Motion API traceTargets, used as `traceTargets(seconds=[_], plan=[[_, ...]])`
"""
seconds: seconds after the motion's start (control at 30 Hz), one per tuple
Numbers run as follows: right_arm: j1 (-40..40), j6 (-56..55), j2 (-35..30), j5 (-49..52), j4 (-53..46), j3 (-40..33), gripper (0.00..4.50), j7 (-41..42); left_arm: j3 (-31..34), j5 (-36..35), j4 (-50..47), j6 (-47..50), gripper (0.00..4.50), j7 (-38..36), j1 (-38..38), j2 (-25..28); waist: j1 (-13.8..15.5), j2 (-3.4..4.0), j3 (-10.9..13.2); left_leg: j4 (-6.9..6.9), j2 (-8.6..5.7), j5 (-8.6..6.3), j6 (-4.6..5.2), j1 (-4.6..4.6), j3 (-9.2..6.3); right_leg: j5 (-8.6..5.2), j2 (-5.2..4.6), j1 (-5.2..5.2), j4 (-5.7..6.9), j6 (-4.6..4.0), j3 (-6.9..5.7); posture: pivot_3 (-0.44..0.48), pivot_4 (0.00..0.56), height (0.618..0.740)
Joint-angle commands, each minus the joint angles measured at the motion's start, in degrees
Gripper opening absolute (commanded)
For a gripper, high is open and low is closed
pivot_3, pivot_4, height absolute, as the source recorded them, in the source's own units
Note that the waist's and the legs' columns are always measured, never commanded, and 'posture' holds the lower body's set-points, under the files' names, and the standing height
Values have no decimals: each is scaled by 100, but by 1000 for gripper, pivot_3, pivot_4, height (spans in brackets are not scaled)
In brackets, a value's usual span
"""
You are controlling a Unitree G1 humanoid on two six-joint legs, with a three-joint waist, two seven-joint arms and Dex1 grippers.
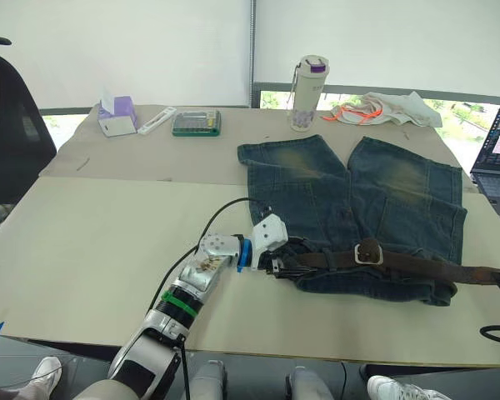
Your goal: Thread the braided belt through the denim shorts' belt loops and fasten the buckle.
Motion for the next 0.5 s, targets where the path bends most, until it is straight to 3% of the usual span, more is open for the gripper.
traceTargets(seconds=[0.03,0.27,0.5], plan=[[-59,167,62,-21,-252,-118,0,-52,-127,256,94,-252,2308,-177,-35,176,-6,1,-1,-1,0,0,0,-1,0,0,0,0,1,0,0,0,150,740],[-240,167,246,-254,-298,-7,0,-158,447,207,513,-284,82,19,-2,659,-58,2,-2,-1,5,0,0,8,-1,0,3,2,5,1,0,0,150,740],[-488,135,359,-462,-247,241,0,-179,915,-27,523,-62,9,108,228,1109,-178,13,-8,-4,11,3,5,16,-1,-7,7,3,15,12,1,0,150,740]])
